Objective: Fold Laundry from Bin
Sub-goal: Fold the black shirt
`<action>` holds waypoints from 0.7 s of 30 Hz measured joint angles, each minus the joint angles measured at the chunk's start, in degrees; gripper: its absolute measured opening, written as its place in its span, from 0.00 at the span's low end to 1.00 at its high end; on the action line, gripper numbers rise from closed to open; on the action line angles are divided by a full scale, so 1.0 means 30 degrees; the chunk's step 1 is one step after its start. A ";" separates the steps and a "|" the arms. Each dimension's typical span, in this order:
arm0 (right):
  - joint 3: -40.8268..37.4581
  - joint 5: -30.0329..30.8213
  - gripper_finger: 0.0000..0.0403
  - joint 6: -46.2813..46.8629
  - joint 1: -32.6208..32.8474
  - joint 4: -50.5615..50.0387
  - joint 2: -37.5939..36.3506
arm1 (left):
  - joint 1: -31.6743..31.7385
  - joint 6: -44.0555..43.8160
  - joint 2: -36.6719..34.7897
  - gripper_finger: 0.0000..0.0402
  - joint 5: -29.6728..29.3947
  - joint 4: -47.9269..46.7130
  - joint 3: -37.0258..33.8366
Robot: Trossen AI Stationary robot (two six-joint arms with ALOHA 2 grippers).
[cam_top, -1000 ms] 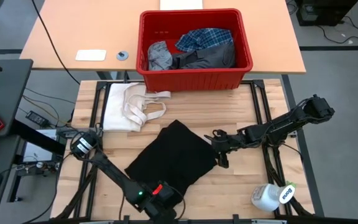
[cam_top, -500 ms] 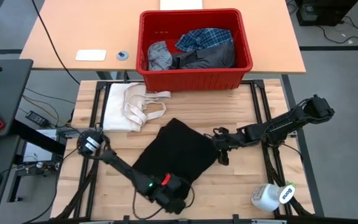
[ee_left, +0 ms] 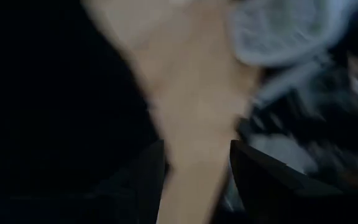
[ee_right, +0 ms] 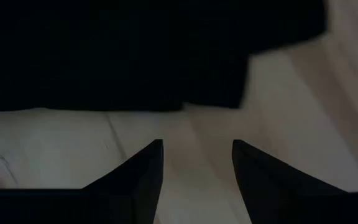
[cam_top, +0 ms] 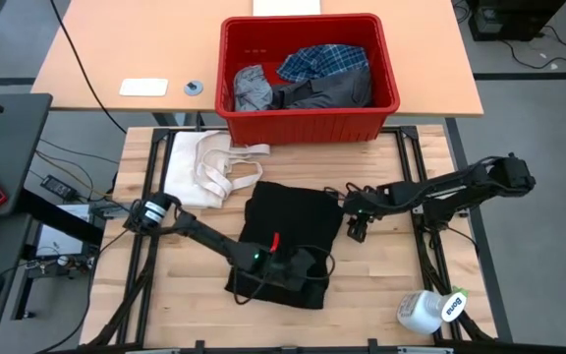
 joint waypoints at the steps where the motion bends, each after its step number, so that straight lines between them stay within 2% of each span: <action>1: 0.0000 0.0159 0.49 0.0225 -0.0053 -0.0444 -0.0458 | 0.0092 0.0356 0.0000 0.46 0.0888 0.0437 0.0005; 3: 0.0000 0.0711 0.49 0.0598 -0.0060 -0.1307 -0.1515 | 0.0105 0.0622 -0.0007 0.46 0.1863 0.0523 0.0007; 8: 0.0000 0.1193 0.49 0.0674 0.0391 -0.2186 -0.4049 | -0.0322 0.1184 -0.0007 0.46 0.1906 -0.0787 0.0000; 13: 0.0000 -0.0198 0.49 0.0895 0.1002 -0.1100 -0.5641 | -0.0109 0.1739 -0.0007 0.46 0.0986 -0.1224 0.0003; 17: 0.0000 -0.1935 0.49 0.1358 0.2116 0.1325 -0.6352 | 0.0426 0.4050 -0.0007 0.46 0.1099 -0.1475 0.0898; 19: 0.0000 -0.2760 0.49 0.1508 0.2911 0.2773 -0.6346 | 0.0527 0.5519 -0.0043 0.46 0.2160 -0.3383 0.1883; 21: 0.0007 -0.3205 0.49 0.1579 0.3874 0.3901 -0.5993 | 0.0466 0.6868 -0.0073 0.46 0.2958 -0.7511 0.2970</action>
